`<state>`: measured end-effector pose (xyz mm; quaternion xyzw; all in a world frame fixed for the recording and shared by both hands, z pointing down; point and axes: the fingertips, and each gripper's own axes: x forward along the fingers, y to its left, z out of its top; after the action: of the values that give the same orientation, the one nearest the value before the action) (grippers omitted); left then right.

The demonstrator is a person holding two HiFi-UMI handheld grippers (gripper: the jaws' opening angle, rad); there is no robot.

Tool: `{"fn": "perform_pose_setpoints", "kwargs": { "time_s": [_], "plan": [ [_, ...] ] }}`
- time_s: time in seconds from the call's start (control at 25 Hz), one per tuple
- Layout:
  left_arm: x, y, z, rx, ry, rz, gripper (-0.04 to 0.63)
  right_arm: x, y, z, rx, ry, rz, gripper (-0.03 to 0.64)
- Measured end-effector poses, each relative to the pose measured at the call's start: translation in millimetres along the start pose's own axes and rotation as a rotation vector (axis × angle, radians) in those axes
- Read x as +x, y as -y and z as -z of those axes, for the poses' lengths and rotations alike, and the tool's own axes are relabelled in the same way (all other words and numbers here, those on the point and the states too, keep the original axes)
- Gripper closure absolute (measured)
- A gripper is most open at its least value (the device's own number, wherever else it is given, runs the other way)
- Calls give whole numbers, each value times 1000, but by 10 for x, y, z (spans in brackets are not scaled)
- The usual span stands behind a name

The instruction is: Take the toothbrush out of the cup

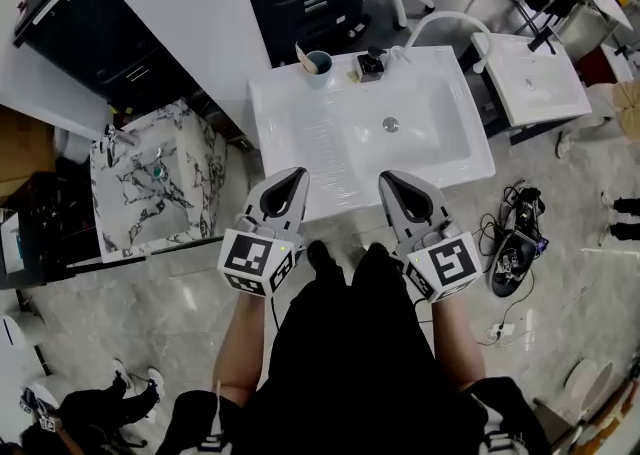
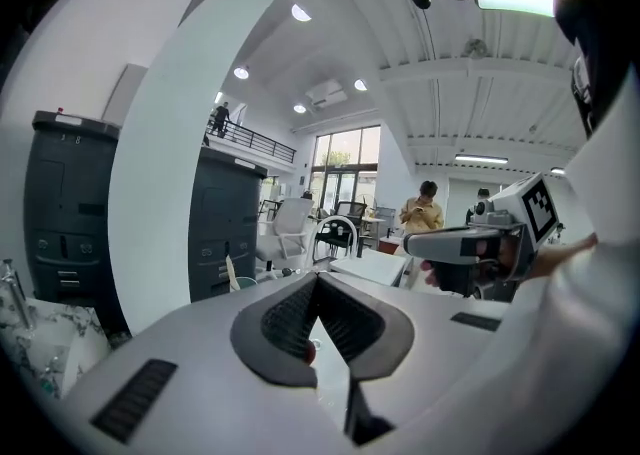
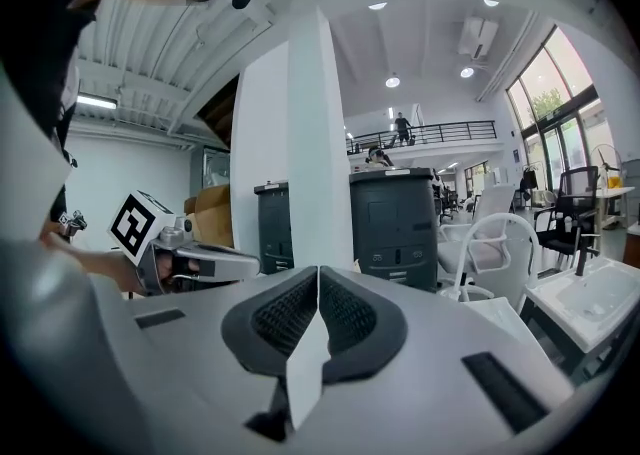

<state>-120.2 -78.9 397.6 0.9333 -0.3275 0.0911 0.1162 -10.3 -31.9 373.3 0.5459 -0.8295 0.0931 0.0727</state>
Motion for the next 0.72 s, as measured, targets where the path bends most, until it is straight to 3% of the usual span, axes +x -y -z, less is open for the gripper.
{"fn": "perform_pose_setpoints", "kwargs": {
  "time_s": [0.24, 0.72],
  "plan": [
    [165, -112, 47, -28, -14, -6, 582, 158, 157, 80, 20, -46, 1, 584],
    [741, -178, -192, -62, -3, -147, 581, 690, 813, -88, -28, -29, -148, 584]
  ]
}}
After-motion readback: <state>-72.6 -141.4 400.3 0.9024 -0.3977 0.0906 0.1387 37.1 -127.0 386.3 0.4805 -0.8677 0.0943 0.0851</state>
